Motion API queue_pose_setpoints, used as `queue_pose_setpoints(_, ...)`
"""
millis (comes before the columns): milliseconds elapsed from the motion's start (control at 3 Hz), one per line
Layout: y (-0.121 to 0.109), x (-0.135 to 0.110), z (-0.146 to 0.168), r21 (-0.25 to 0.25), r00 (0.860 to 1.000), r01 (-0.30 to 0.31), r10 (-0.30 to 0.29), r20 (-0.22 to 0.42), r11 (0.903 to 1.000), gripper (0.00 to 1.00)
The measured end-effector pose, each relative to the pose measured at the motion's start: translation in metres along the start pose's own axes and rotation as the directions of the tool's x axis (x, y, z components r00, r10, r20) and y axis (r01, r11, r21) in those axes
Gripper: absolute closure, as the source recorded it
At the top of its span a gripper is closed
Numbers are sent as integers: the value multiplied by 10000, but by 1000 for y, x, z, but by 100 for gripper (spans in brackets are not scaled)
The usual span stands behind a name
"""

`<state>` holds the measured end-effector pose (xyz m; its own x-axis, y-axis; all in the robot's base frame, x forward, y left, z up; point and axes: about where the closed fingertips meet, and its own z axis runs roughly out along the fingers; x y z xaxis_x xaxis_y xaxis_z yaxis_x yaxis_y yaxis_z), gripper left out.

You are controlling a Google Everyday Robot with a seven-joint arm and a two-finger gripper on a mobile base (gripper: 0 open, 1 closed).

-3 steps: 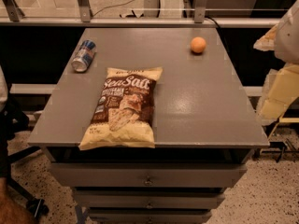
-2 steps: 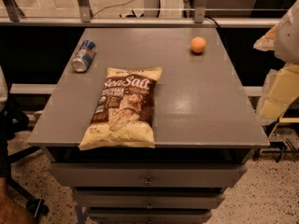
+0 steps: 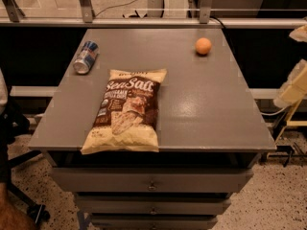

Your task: Move orange near brown chip bag

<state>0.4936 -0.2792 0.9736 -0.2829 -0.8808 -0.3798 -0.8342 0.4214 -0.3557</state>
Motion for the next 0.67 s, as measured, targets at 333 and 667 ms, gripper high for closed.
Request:
queue_pose_setpoints(333, -42, 21, 22, 477, 9885, -813, 744, 1318, 9956, 0)
queue_pose_setpoints(667, -47, 21, 30, 399, 9837, -948, 875, 1570, 9947, 0)
